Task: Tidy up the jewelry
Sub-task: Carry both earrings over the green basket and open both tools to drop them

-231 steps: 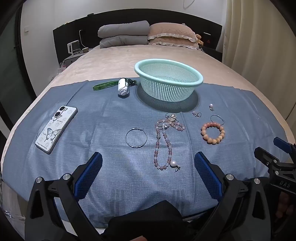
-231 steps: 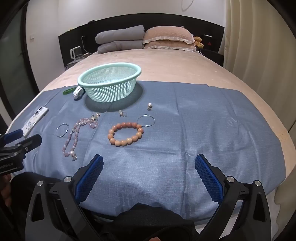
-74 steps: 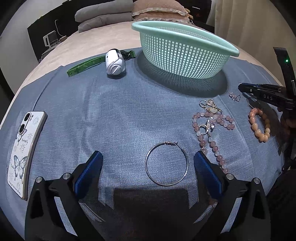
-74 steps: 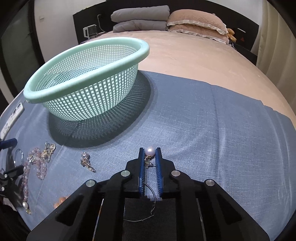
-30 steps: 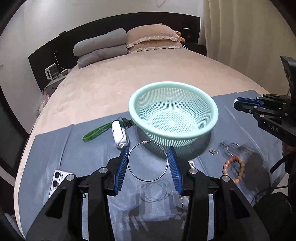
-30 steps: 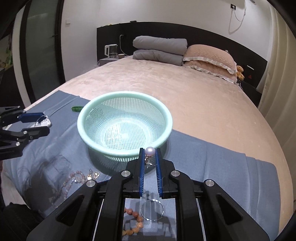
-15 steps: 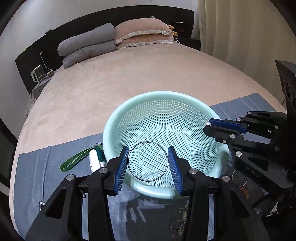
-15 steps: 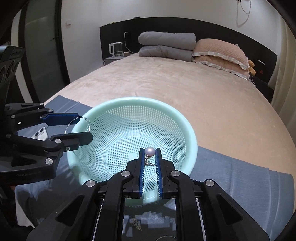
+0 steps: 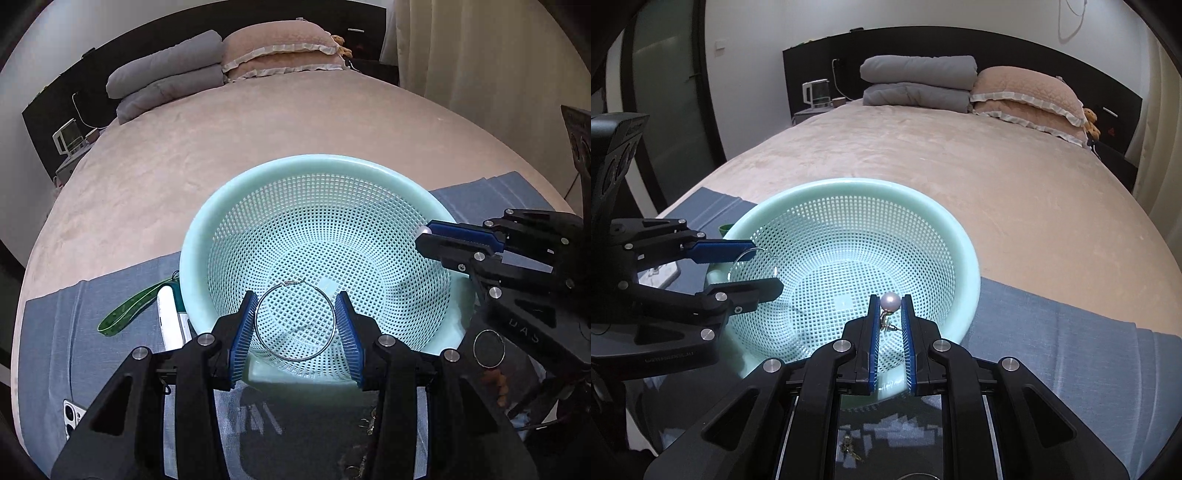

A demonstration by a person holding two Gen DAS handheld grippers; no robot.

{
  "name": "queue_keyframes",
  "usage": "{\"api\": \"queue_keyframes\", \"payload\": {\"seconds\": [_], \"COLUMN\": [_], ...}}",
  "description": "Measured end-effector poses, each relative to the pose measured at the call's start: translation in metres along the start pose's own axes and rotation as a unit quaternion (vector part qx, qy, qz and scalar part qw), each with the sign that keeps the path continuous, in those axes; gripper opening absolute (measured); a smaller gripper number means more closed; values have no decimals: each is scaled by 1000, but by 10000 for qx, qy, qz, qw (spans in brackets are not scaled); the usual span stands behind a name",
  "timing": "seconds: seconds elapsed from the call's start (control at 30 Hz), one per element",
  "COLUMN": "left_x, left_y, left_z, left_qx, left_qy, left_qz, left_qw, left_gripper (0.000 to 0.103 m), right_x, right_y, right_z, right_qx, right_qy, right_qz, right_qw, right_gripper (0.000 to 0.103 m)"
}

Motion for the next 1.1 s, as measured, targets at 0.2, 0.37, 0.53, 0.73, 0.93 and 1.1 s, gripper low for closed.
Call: {"api": "queue_keyframes", "payload": {"seconds": [0.2,0.37,0.53,0.73,0.93,1.1], "left_x": [-3,-8,-14,-20,-25,-24], "left_y": [2,2,2,2,4,11], "left_z": [4,4,6,15,22,24], "left_qx": [35,164,159,50,-60,-19], "left_qy": [-42,-155,-244,-327,-411,-443], "left_qz": [-33,-117,-193,-245,-306,-251], "left_qw": [10000,9997,9994,9992,9987,9987], "left_gripper": [59,69,77,81,95,97], "right_x": [-5,-8,-10,-13,-16,-18], "right_y": [0,2,1,1,3,9], "right_z": [-3,-7,-10,-13,-17,-21], "right_qx": [57,92,136,135,301,342], "right_qy": [70,120,177,260,278,247], "right_qz": [-83,-131,-175,-166,-190,-153], "right_qw": [9999,9998,9996,9994,9990,9990], "right_gripper": [12,26,37,51,67,73]}}
Point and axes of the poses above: each gripper's, at about its wrist camera, not at the fingertips, and x roughly the way its jaws point, z to its left, y to its underside, the point moved 10 cm from there along x, roughly the way its jaws point, and after that the axes turned 2 degrees about -x, right-handed, at the moved point
